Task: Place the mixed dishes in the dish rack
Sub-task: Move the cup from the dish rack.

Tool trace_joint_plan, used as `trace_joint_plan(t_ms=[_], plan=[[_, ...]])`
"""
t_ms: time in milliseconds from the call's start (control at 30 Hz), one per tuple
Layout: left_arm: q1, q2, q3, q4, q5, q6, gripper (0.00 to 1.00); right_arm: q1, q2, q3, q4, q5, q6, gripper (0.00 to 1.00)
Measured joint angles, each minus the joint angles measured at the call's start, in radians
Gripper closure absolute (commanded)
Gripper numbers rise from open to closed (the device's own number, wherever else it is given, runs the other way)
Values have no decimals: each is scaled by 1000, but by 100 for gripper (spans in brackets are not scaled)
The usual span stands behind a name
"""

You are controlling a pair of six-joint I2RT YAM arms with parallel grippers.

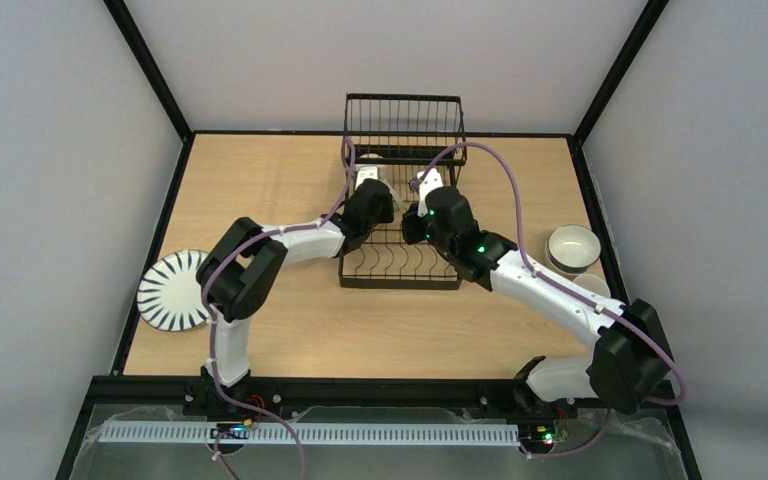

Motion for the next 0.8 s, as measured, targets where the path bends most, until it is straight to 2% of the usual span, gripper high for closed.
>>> trace_joint_plan(t_ms=[467, 800], plan=[[31, 86, 57, -14, -17, -37, 1, 0, -7, -5, -14, -3, 0, 100], [70, 173, 191, -56, -9, -48, 1, 0, -20, -15, -29, -3, 2, 100]])
